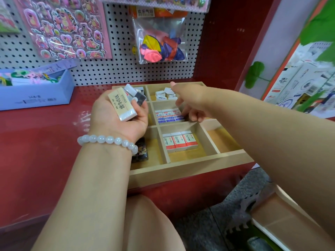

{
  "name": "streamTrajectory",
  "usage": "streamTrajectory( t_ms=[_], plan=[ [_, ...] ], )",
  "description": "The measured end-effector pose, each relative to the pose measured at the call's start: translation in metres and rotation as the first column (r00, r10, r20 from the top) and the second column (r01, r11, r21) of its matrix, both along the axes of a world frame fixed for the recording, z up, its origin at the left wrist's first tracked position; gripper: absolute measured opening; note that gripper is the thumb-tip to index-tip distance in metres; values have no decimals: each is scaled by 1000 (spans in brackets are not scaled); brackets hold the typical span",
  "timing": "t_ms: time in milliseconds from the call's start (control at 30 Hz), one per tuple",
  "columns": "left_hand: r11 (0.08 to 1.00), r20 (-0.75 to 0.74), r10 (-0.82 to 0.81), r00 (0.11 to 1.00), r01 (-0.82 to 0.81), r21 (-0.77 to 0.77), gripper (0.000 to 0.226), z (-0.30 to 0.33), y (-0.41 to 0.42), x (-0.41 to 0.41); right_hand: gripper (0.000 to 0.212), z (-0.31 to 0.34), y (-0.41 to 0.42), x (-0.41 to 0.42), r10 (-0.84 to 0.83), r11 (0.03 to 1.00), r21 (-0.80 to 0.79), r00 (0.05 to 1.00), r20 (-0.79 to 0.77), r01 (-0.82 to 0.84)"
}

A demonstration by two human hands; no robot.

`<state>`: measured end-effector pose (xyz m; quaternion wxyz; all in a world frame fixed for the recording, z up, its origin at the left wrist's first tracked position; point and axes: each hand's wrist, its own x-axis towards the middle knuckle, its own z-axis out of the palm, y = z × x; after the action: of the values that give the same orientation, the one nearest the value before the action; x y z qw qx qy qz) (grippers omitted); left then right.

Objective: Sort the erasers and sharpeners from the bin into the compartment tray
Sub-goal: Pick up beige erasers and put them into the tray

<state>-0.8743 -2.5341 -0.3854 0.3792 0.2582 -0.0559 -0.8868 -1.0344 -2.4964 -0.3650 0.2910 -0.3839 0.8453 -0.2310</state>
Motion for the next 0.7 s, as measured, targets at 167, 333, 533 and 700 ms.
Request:
streamTrajectory(
  t_ms=[167, 333, 533, 700],
  plan=[
    [999, -5, -37, 999, 37, -28, 20, 0, 3, -1, 55, 15, 8, 20, 153, 941, -304, 988, -14, -150],
    [995, -35, -81, 996, 79, -53, 18, -1, 4, -5, 11, 14, 16, 38, 362, 812, -504, 931, 38, -295],
    [994, -24, -107, 994, 106, -28, 29, -2, 2, -4, 11, 14, 24, 34, 379, 783, -575, 915, 138, -238],
    [1000, 27, -1, 1000, 2, -28, 30, 6, 0, 12, 13, 19, 35, 19, 313, 789, -613, 841, 441, 28]
  ],
)
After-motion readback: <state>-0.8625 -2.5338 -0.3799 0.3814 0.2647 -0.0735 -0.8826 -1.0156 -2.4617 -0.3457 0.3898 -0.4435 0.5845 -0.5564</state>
